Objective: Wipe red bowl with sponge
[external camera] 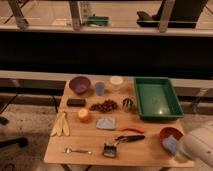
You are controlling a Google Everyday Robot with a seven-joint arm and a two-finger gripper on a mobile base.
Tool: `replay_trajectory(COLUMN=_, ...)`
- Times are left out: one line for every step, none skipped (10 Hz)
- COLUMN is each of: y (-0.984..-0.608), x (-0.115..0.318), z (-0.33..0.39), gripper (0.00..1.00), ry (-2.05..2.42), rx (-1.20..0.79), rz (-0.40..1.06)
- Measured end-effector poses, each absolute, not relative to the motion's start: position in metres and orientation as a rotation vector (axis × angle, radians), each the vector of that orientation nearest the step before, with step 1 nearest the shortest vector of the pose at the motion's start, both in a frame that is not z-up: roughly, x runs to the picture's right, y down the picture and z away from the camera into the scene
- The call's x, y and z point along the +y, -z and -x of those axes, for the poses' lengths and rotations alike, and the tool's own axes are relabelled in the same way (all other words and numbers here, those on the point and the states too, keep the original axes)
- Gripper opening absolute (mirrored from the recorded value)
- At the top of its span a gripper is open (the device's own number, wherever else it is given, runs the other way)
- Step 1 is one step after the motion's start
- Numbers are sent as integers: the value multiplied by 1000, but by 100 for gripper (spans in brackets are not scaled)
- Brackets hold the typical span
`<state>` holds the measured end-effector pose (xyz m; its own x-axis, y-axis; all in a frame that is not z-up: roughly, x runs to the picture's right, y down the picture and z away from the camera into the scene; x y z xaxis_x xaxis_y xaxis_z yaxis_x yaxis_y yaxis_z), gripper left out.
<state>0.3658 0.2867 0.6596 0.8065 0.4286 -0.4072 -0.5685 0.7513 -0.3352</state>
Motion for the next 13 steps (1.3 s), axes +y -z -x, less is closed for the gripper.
replay_trajectory(y=-659, x=289, z=-372, gripper=0, ry=-564, rx=328, rz=468)
replay_trajectory(y=-660, x=290, z=-380, gripper=0, ry=-578, rx=339, rz=467)
replay_trajectory(y=-660, x=293, z=-387, gripper=0, ry=-596, rx=353, rz=466)
replay_trajectory(y=-661, x=293, z=-393, gripper=0, ry=-607, rx=364, rz=462)
replay_trajectory(y=-663, x=291, z=-397, gripper=0, ry=-615, rx=377, rz=455)
replay_trajectory(y=-667, x=287, z=-404, gripper=0, ry=-622, rx=392, rz=446)
replay_trajectory(y=-672, x=280, z=-408, gripper=0, ry=-626, rx=402, rz=437)
replay_trajectory(y=-678, x=273, z=-410, gripper=0, ry=-623, rx=409, rz=428)
replay_trajectory(y=-682, x=268, z=-412, gripper=0, ry=-622, rx=416, rz=421)
replay_trajectory(y=-686, x=264, z=-413, gripper=0, ry=-621, rx=421, rz=416)
replay_trajectory(y=-686, x=264, z=-414, gripper=0, ry=-622, rx=422, rz=416)
replay_trajectory(y=-684, x=265, z=-415, gripper=0, ry=-625, rx=424, rz=416)
replay_trajectory(y=-685, x=265, z=-414, gripper=0, ry=-624, rx=423, rz=417)
